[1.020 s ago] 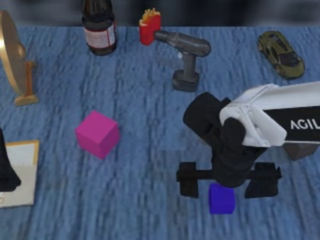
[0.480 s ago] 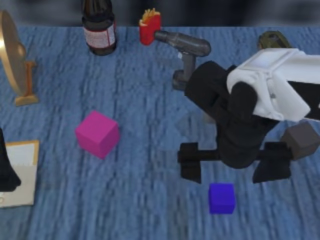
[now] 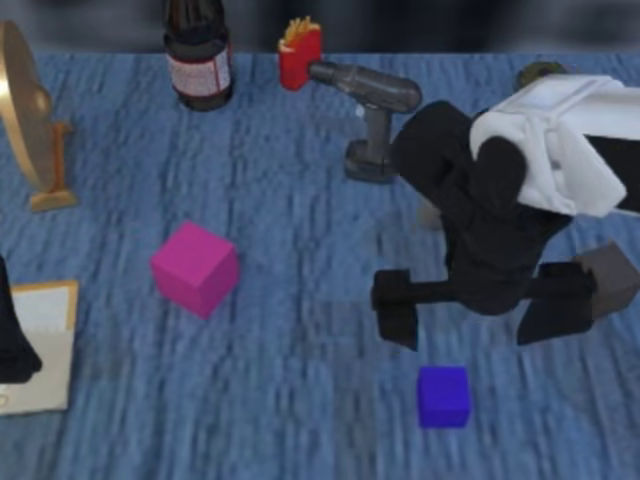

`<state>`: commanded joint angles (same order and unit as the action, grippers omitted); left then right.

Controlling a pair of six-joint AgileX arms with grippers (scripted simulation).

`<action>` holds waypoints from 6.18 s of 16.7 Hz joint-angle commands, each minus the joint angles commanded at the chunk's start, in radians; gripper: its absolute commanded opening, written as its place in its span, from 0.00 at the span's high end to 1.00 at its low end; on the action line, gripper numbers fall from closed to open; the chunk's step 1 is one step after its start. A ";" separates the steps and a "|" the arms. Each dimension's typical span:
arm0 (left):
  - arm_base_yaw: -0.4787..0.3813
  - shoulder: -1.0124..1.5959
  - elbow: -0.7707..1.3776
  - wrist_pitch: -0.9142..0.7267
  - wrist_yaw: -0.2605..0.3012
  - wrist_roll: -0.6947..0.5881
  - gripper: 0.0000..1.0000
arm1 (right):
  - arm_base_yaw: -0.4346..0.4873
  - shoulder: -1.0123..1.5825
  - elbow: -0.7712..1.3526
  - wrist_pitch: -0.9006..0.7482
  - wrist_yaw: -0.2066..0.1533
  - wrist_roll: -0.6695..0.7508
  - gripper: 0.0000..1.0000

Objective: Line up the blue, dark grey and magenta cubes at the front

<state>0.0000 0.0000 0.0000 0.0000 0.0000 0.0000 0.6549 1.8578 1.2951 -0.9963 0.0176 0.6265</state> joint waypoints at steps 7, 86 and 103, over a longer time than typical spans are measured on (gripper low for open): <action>0.000 0.000 0.000 0.000 0.000 0.000 0.00 | -0.279 0.095 0.096 -0.032 -0.007 -0.480 0.00; 0.000 0.000 0.000 0.000 0.000 0.000 0.00 | 0.126 0.181 0.235 -0.082 -0.004 0.152 1.00; 0.000 0.000 0.000 0.000 0.000 0.000 0.00 | 0.194 0.258 0.088 0.168 0.004 0.235 1.00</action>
<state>0.0000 0.0000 0.0000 0.0000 0.0000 0.0000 0.8485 2.1155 1.3832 -0.8284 0.0219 0.8611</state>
